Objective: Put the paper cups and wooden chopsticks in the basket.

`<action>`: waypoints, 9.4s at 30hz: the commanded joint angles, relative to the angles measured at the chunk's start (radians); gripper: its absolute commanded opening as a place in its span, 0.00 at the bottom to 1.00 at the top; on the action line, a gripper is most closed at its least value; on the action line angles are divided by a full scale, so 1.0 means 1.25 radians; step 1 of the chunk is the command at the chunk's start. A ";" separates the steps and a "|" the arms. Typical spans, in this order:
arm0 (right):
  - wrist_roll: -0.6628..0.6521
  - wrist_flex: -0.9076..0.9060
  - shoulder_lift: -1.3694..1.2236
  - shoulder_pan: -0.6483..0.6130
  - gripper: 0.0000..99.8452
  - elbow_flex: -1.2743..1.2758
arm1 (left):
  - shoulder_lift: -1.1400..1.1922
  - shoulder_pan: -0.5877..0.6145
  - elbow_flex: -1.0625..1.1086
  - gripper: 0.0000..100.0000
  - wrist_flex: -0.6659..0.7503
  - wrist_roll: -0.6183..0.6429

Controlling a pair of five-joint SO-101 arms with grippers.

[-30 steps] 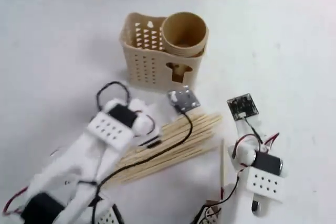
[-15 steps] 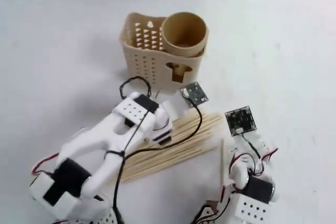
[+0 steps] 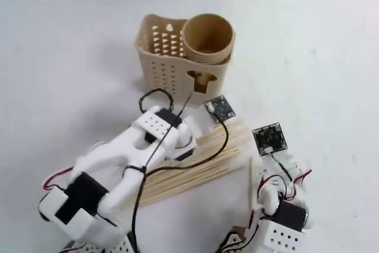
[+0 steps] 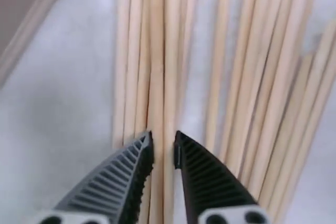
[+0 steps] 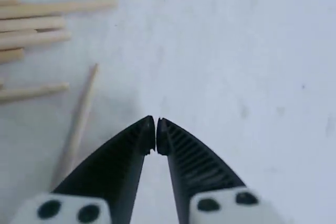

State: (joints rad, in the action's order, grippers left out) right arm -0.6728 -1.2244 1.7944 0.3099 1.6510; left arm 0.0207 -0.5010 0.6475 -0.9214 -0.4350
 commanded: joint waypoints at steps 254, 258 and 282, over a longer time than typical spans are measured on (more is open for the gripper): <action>-0.049 0.037 0.004 -0.052 0.02 0.031 | 0.172 -0.045 -0.528 0.02 -0.351 -0.038; -0.049 0.037 0.004 -0.051 0.02 0.031 | 0.052 -0.036 -0.522 0.02 -0.389 -0.009; -0.049 0.037 0.004 -0.055 0.02 0.031 | -0.357 0.073 -0.820 0.02 -0.242 0.060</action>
State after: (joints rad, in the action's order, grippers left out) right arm -0.7234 -1.1876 1.7944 0.2501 1.6694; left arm -0.4427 -0.5025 -0.1949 -1.3663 -0.3798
